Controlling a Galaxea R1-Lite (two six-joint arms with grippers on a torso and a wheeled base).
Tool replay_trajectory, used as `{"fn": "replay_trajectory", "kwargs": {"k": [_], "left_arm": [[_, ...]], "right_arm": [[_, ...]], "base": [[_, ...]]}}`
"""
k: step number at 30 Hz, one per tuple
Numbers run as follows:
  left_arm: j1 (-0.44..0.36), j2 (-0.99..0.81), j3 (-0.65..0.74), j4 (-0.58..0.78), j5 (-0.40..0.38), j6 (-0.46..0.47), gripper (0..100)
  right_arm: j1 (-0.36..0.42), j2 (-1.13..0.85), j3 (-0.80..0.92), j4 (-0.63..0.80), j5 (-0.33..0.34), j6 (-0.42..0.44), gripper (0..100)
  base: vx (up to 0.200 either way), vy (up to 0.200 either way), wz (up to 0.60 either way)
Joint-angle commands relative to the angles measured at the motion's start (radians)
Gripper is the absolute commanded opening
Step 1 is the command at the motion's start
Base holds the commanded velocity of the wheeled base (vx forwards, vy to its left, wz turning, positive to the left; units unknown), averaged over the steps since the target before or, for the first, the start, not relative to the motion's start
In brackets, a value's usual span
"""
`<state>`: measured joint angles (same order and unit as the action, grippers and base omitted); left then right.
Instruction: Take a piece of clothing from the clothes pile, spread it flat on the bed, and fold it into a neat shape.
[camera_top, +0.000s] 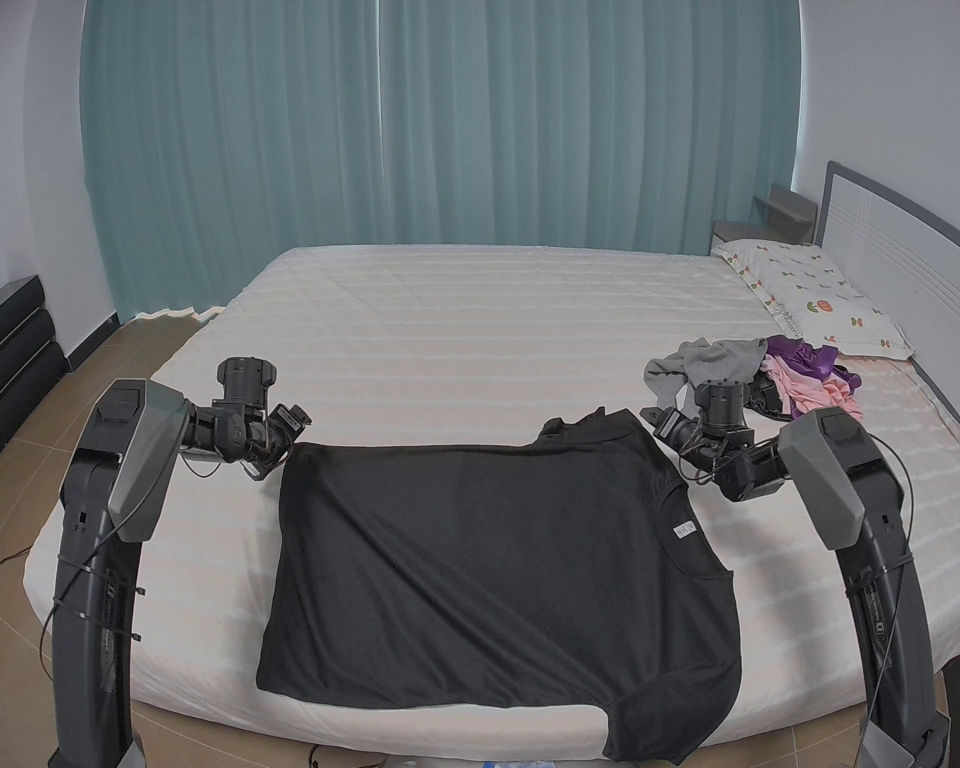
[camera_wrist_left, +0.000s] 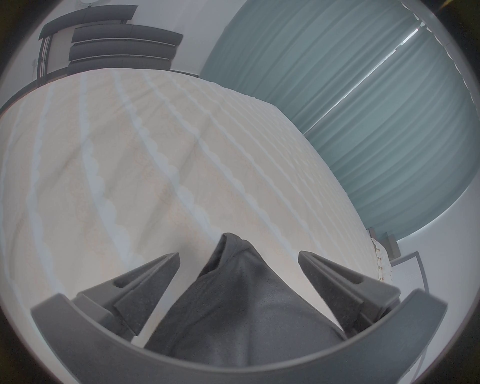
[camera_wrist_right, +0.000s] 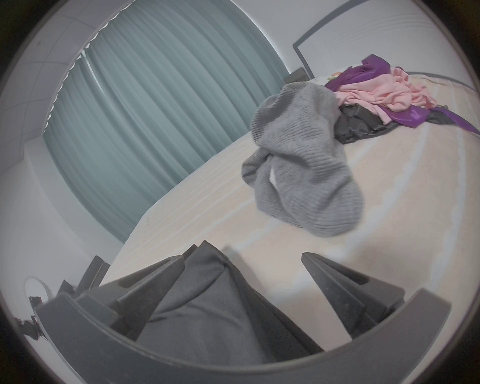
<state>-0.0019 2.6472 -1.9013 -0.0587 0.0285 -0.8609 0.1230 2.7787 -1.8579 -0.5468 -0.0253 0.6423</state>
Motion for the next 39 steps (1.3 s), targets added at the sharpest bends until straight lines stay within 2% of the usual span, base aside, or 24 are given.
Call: {"fn": "replay_trajectory", "kwargs": {"k": [1, 4, 6, 15, 21, 27, 33, 39], "left_arm": [[0.062, -0.231, 0.209, 0.007, -0.068, -0.006, 100], [0.077, -0.374, 0.392, -0.02, -0.173, 0.002, 100], [0.091, -0.458, 0.504, -0.049, -0.233, 0.008, 100], [0.086, -0.664, 0.895, -0.154, -0.283, 0.029, 100], [0.068, -0.748, 1.137, -0.302, -0.318, 0.026, 100], [0.037, -0.808, 1.301, -0.401, -0.334, 0.019, 100], [-0.004, -0.852, 1.461, -0.46, -0.346, 0.006, 100], [-0.007, -0.842, 1.565, -0.569, -0.345, -0.01, 100]], "right_arm": [[-0.046, -0.364, 0.465, -0.073, 0.189, 0.076, 100], [-0.059, -0.496, 0.703, -0.179, 0.306, 0.071, 100], [-0.055, -0.548, 0.816, -0.223, 0.328, 0.068, 100], [-0.019, -0.723, 1.189, -0.275, 0.324, 0.063, 100], [-0.005, -0.806, 1.43, -0.423, 0.326, 0.062, 100], [0.001, -0.809, 1.589, -0.585, 0.321, 0.068, 100], [0.043, -0.789, 1.755, -0.711, 0.32, 0.089, 100], [0.044, -0.769, 1.843, -0.829, 0.323, 0.145, 100]], "base": [[0.0, 0.0, 0.0], [0.0, 0.0, 0.0], [0.0, 0.0, 0.0], [0.0, 0.0, 0.0], [0.0, 0.0, 0.0], [0.0, 0.0, 0.0], [0.0, 0.0, 0.0], [-0.2, 0.0, 0.0]]}}
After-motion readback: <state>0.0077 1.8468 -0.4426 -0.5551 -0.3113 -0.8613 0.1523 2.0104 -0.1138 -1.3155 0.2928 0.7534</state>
